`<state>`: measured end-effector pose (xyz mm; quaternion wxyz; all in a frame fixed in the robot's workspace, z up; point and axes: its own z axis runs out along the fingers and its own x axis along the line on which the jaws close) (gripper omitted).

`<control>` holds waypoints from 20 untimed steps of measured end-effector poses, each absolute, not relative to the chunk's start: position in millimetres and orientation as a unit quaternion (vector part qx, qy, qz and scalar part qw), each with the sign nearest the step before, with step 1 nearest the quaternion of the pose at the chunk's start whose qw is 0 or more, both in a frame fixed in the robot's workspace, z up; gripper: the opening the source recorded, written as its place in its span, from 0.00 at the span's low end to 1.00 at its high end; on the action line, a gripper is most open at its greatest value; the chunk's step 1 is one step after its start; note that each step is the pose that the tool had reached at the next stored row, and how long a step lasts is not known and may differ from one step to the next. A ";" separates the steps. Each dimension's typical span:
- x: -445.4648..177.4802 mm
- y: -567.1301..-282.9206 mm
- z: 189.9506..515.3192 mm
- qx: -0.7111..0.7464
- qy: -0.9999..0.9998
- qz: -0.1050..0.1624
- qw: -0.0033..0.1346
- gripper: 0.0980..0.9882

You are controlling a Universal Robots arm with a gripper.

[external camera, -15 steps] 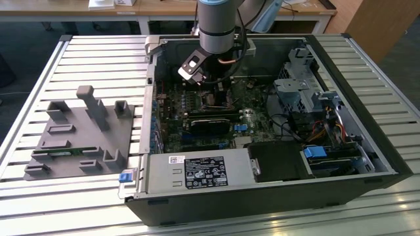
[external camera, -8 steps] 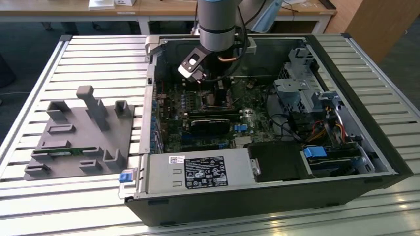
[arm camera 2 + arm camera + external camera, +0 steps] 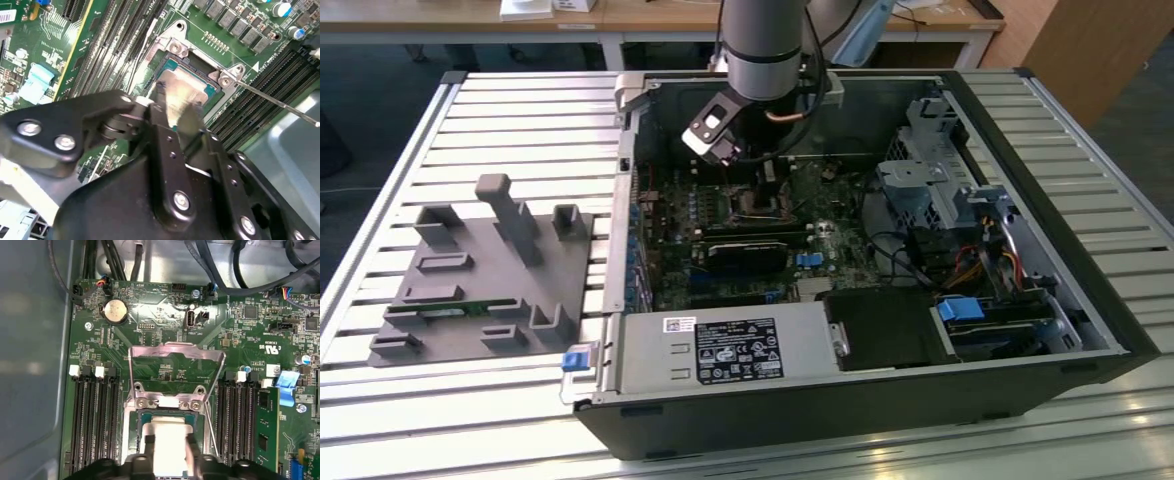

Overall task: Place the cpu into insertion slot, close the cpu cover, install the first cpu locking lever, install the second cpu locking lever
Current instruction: 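Place the cpu into insertion slot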

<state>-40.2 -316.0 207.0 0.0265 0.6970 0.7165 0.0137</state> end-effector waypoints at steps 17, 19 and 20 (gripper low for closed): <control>-39.1 -316.3 212.8 0.697 0.716 0.012 0.024 0.09; -39.1 -315.4 213.3 0.697 0.717 0.012 0.024 0.09; -39.2 -314.4 213.6 0.697 0.717 0.012 0.024 0.09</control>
